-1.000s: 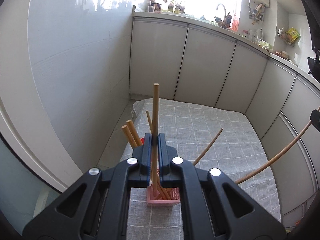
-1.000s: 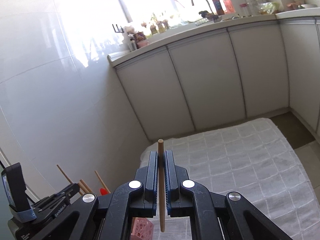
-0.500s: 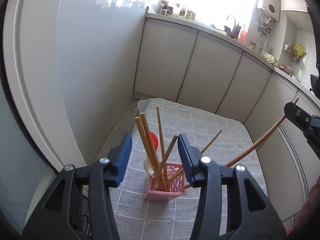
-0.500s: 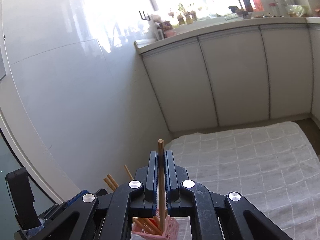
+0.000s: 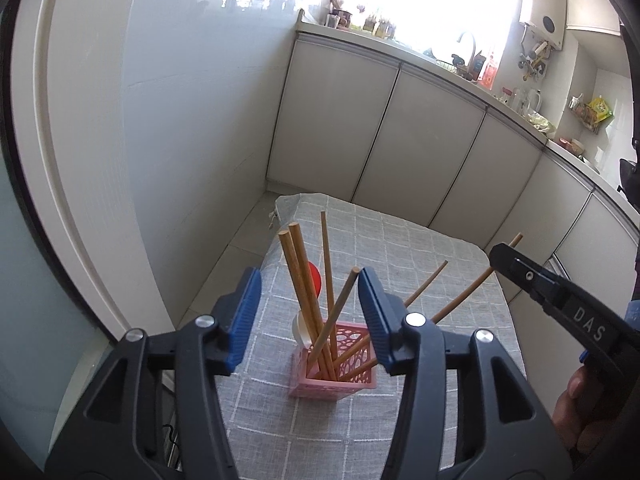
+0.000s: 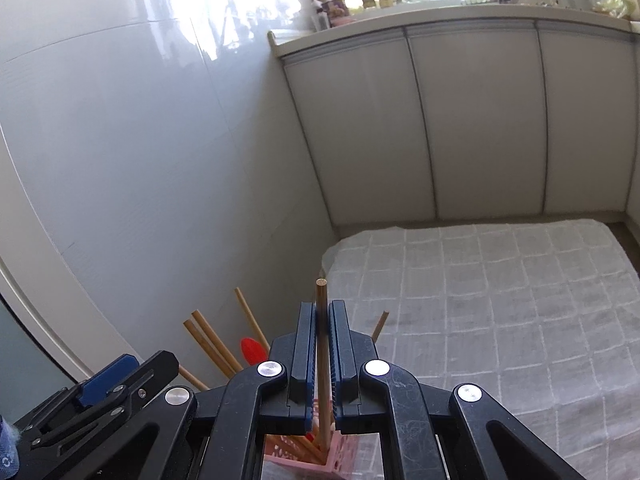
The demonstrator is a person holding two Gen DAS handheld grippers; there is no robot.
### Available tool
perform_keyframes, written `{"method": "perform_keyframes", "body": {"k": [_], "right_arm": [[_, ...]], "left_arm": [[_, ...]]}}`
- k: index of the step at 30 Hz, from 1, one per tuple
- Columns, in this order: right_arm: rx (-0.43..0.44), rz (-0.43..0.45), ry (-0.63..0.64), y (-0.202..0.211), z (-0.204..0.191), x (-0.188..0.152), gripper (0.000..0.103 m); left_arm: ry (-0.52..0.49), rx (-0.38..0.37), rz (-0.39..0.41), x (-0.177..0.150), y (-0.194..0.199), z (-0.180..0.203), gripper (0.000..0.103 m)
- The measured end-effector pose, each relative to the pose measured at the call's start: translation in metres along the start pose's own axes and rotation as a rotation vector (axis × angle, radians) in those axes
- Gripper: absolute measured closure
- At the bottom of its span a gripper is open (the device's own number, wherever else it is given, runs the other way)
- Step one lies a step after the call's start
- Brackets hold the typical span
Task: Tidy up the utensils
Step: 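Lower the chopsticks into the pink holder and open the left tool, then open the right tool and move both open tools to the last chopsticks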
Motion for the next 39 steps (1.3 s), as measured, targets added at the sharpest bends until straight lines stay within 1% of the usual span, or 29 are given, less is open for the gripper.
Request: {"method": "perform_keyframes", "body": {"k": [2,3,4,5,6,8,10,11,14,19,21,25,30,33,39], "right_arm": [[0.018,-0.03,-0.008,-0.005,0.0,-0.003,0.096],[0.027,-0.046,-0.013,-0.006,0.001,-0.005,0.093],[0.029,-0.055,-0.015,-0.006,0.002,-0.006,0.09],[0.029,-0.058,-0.018,-0.003,0.003,-0.006,0.08],[0.031,-0.055,-0.025,0.002,0.005,-0.005,0.073],[0.034,-0.045,-0.036,0.014,0.01,-0.003,0.068],[0.021,-0.037,-0.043,0.029,0.018,0.001,0.065],[0.013,-0.034,-0.048,0.036,0.023,0.002,0.062],[-0.005,-0.034,-0.062,0.058,0.039,-0.002,0.052],[-0.068,-0.063,-0.077,0.089,0.074,-0.023,0.044],[-0.087,-0.085,-0.09,0.098,0.086,-0.036,0.037],[-0.124,-0.146,-0.11,0.111,0.107,-0.067,0.032],[-0.179,-0.218,-0.151,0.125,0.137,-0.111,0.028],[-0.212,-0.265,-0.193,0.131,0.158,-0.139,0.028],[-0.268,-0.327,-0.251,0.141,0.194,-0.18,0.028]], "left_arm": [[0.004,0.002,0.0,0.001,0.0,0.0,0.046],[0.007,0.003,0.002,0.001,0.001,0.0,0.044],[0.009,0.001,0.004,0.001,0.002,0.0,0.041],[0.01,-0.003,0.005,0.0,0.003,0.001,0.039],[0.008,-0.006,0.006,0.0,0.004,0.003,0.039],[0.0,-0.009,0.008,0.0,0.006,0.007,0.036],[-0.013,-0.012,0.009,0.0,0.009,0.012,0.032],[-0.019,-0.013,0.008,0.0,0.01,0.015,0.03],[-0.039,-0.023,-0.007,-0.005,0.013,0.022,0.028],[-0.083,-0.056,-0.066,-0.024,0.015,0.04,0.024],[-0.121,-0.068,-0.09,-0.034,0.014,0.051,0.023],[-0.193,-0.083,-0.14,-0.053,0.009,0.07,0.022],[-0.288,-0.118,-0.222,-0.089,0.004,0.094,0.021],[-0.337,-0.143,-0.287,-0.113,-0.001,0.107,0.021],[-0.45,-0.168,-0.394,-0.163,-0.008,0.128,0.021]]}}
Point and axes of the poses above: each gripper's, at about its wrist camera, not at the fingertips, and y roughly against the way its jaws point, z to its right, x to its top, the point moved 9 cm from there along -y, roughly the way its jaws point, and after that the axes turned 3 degrees about y, right-handed, at the moved point
